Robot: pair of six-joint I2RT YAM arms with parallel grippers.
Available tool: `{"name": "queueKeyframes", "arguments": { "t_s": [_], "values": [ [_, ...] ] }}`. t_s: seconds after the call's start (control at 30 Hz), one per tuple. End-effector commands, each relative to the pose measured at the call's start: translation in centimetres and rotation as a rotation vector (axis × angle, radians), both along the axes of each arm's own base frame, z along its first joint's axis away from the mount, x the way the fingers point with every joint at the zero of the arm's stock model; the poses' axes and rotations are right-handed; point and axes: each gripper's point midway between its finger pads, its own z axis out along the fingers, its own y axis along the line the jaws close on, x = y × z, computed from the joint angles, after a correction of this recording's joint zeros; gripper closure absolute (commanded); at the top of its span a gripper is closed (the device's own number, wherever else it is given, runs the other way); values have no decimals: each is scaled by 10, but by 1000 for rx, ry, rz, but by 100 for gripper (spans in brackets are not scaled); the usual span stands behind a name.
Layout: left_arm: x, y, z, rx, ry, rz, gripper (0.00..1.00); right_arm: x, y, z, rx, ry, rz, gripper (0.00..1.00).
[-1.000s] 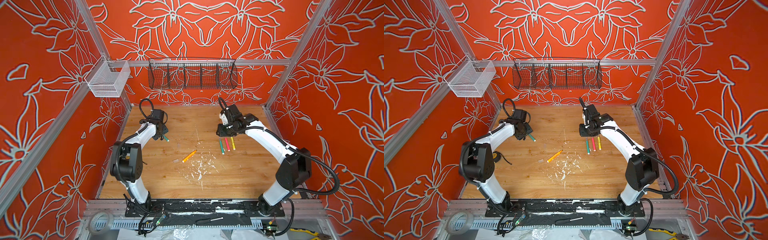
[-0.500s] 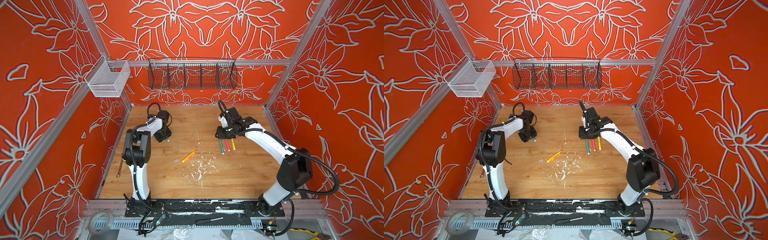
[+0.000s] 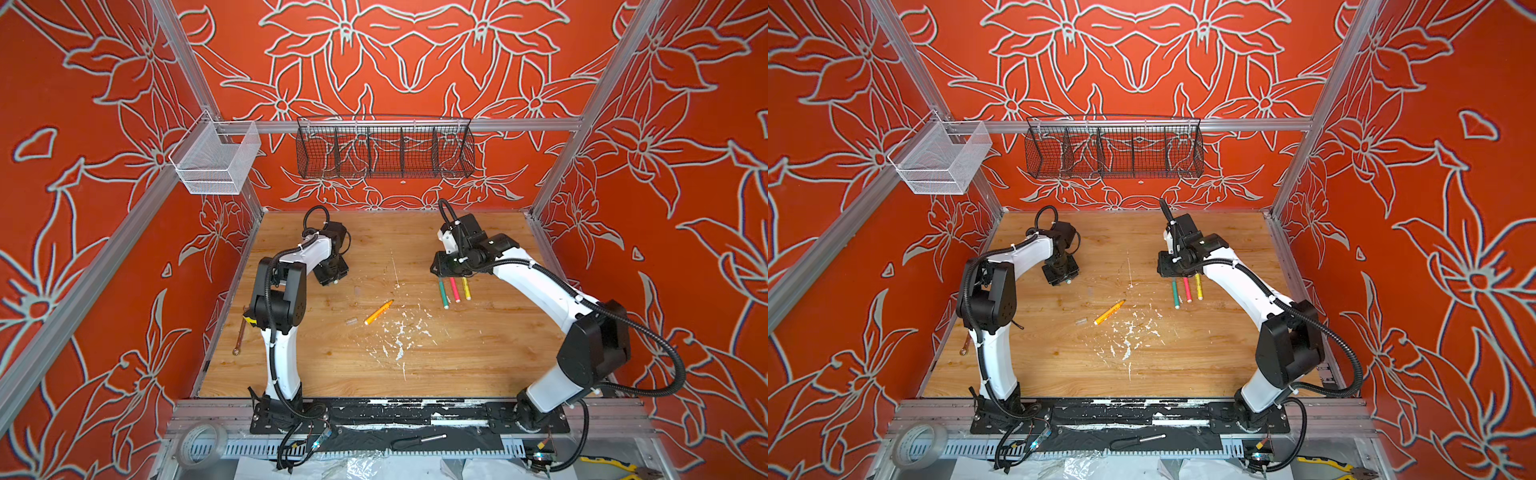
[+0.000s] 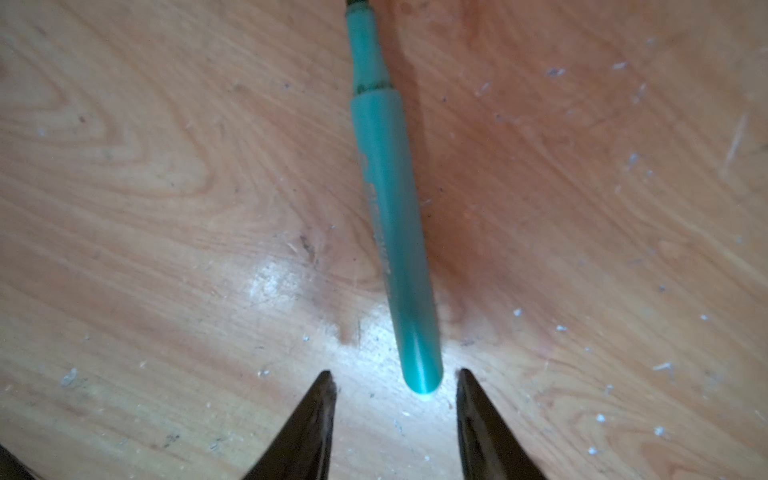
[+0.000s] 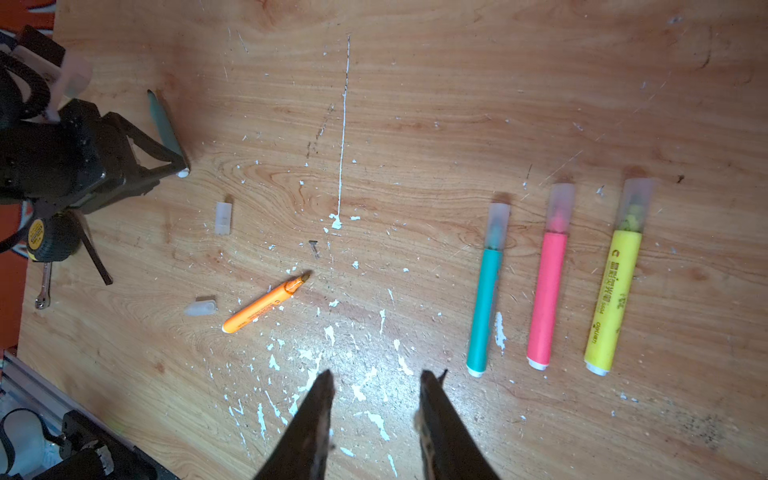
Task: Insert the pens into the pen caps
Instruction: 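Lower the left gripper and close it on the slim green marker's end, then raise the slim green marker upright with the left gripper while the right gripper approaches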
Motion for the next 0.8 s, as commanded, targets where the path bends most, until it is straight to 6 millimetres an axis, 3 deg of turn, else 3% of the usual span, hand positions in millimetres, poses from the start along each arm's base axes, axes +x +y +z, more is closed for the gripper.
{"name": "queueKeyframes", "arguments": {
  "t_s": [0.0, 0.23, 0.57, 0.77],
  "values": [
    [-9, 7, -10, 15, 38, 23, 56, -6, 1, 3, 15, -4, 5, 63],
    [-6, 15, -20, 35, 49, -1, 78, -8, 0, 10, 22, -20, 6, 63],
    [4, 24, -19, 49, 24, -52, 68, -10, 2, 9, 35, -16, 6, 63],
    [7, 26, -23, 57, 28, -93, 88, -11, 1, 14, 38, -27, 7, 63]
  ]
}}
